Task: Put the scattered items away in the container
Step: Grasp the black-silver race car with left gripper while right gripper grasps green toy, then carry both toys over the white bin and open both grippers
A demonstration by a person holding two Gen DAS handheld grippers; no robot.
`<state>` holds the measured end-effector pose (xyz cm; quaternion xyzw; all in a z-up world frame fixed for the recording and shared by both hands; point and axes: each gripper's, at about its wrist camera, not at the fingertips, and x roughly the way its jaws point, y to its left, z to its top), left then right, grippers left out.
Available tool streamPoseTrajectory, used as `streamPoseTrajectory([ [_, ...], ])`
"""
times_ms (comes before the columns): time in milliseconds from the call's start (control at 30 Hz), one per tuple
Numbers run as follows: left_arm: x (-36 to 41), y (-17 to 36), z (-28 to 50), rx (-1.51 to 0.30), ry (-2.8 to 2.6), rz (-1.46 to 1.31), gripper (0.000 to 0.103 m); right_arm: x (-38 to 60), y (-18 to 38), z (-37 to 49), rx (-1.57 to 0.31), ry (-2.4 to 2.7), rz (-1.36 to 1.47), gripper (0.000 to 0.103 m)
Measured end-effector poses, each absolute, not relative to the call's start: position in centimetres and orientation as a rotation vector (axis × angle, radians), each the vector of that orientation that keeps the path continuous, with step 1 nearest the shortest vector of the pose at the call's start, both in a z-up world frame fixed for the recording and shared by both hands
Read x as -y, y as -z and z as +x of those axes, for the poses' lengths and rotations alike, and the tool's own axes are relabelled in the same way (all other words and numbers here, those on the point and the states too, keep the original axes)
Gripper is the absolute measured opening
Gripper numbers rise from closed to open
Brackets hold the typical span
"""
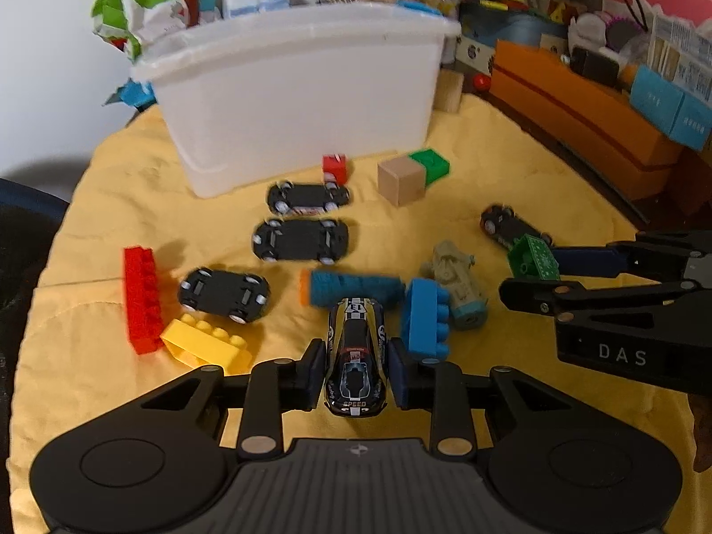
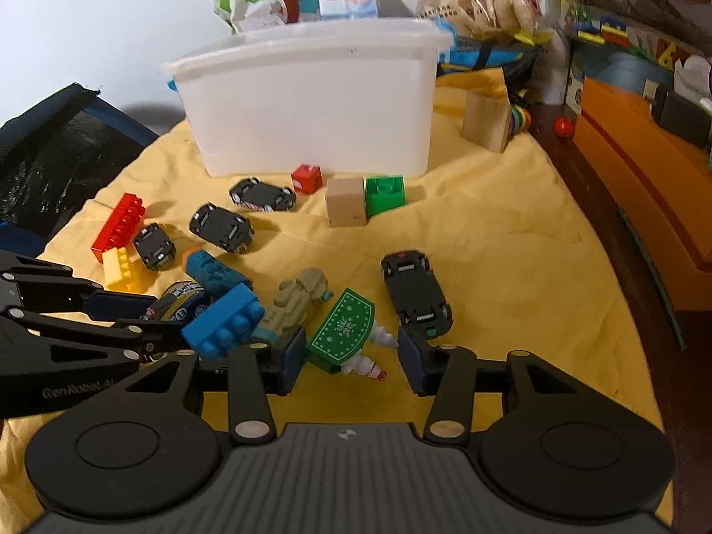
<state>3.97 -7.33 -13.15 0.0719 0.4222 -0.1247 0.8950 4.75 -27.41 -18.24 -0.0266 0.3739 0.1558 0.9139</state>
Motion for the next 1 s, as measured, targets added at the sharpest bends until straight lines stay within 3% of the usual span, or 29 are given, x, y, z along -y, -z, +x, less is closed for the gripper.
streamPoseTrajectory([
  [400,4.0,7.5,4.5,-0.800,0.184,0.081,0.033,27.8,14.2,5.3,-0.677,-0.356,-0.056,0.049],
  [1000,2.4,-1.8,13.2,-0.681,0.120,0.012,0.033,26.6,4.4,13.1,-0.503,-0.418,-0.013,0.049],
])
